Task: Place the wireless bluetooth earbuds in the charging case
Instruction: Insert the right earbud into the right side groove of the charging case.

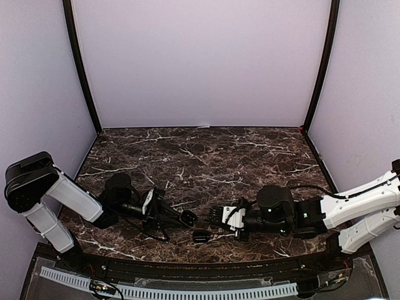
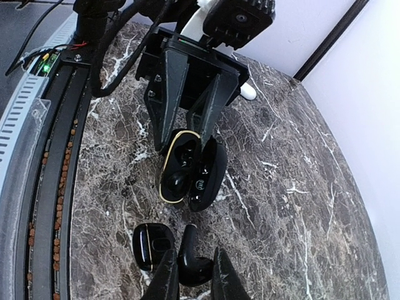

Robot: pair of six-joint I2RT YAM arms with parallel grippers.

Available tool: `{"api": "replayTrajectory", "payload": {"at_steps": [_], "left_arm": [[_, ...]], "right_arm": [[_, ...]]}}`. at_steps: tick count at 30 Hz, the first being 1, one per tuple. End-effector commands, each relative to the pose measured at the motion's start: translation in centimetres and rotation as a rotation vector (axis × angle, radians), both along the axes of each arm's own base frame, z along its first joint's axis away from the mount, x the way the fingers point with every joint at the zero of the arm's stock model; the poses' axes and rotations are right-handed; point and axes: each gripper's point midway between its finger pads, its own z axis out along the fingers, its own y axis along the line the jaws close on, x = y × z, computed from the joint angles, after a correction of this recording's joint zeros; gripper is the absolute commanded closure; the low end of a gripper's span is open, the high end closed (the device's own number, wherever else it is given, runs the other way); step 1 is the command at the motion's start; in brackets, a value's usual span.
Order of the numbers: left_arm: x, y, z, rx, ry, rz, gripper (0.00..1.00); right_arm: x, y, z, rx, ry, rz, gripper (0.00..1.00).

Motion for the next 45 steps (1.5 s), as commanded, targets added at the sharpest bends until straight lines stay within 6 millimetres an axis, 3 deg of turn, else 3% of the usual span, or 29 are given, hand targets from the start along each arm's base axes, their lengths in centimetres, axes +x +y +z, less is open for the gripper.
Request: {"api": "replayTrajectory", "payload": {"at_steps": [1,7,17,29,45], "left_arm": [[-0.2,-0.3,0.9,-0.018,-0.001,-0.026,0.83],[-0.4,-0.3,1.1,-0.025,0.019,-0.037,0.83],[-0.2,-0.8,0.9,-0.017,0.081,-0.048,0.83],[-0.4,-0.9,0.8,-0.011,0.093,-0.068,0.83],[-0.8,-1.0,0.8,0.0,0.136,-0.109,0.83]], "right_arm": [[-0.2,0.6,2.1,0.061,-0.125,0.054,1.0],[-0.7,0.8,1.9,0.0,-0.223,0.136,1.0],[-0.4,1.1,-0.3,-0.195,-0.338,0.22,1.0],[-0.7,0.1,0.7,-0.214,-0.5,0.294,1.0],[-1.0,1.8,2.2,-0.195,-0.64,0.371,1.0]]}}
